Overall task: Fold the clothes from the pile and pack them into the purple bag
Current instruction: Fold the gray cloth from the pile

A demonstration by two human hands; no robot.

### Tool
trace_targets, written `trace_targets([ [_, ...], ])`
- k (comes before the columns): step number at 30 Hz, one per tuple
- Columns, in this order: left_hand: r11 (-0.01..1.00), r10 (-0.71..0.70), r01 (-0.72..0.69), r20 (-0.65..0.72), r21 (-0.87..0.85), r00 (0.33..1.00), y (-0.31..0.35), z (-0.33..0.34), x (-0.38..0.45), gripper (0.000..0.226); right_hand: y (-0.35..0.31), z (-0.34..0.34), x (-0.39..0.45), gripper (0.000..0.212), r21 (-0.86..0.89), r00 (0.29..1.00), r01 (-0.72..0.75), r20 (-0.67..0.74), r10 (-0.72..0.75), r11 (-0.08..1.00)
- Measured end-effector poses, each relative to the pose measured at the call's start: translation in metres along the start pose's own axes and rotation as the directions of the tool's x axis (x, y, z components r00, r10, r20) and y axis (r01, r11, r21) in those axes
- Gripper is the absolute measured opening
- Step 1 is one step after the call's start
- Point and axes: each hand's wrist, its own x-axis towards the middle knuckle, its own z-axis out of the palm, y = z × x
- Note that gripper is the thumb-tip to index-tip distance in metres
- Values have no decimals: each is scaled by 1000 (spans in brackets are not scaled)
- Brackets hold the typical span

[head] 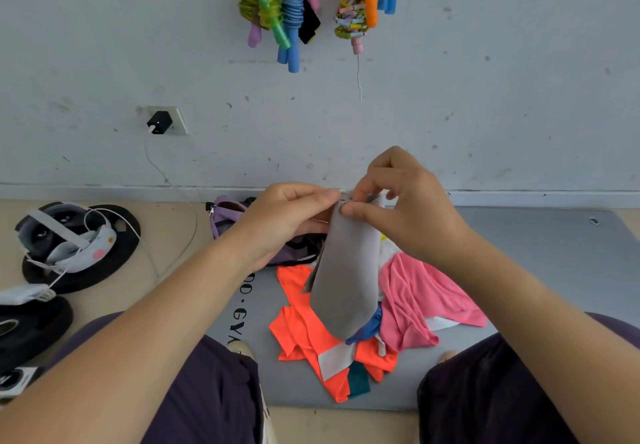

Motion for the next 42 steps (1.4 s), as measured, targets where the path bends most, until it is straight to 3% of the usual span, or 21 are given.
trace_targets([
  [4,981,83,-84,13,174,996,4,0,-5,20,4,-3,1,27,-38,999,37,17,-36,999],
  [9,978,139,-136,-7,158,990,14,-12,-9,15,17,-20,5,51,-203,952,-64,282,121,977],
  [11,985,138,-133,-37,110,990,18,-20,-11,14,26,-28,7,41,-296,948,-69,278,155,953],
  [13,979,160,-145,-106,143,981,20,-28,-9,10,31,-34,10,21,-272,961,-44,250,115,961],
  [15,906,256,-166,-194,389,947,15,-37,-4,10,30,-37,10,8,-203,973,-46,211,89,978],
  [17,733,355,-132,-209,667,911,8,-41,1,15,27,-37,10,8,-116,982,-87,156,104,989],
  [20,601,357,-85,-172,795,918,1,-41,2,13,22,-31,8,12,-101,993,-92,67,99,991],
  [24,678,392,-132,-204,723,897,3,-40,0,22,18,-32,9,19,-161,999,-43,5,45,986],
  [30,705,375,-129,-213,698,902,3,-39,1,26,12,-33,9,22,-274,997,14,82,9,962],
  [34,789,411,-205,-250,580,877,7,-35,0,23,11,-35,9,10,-314,979,87,204,-23,945],
  [38,851,339,-148,-312,504,887,12,-37,-1,19,14,-33,9,12,-343,972,130,230,-51,930],
  [42,855,306,-131,-284,501,909,13,-40,-1,16,20,-31,8,5,-224,973,92,225,-40,970],
])
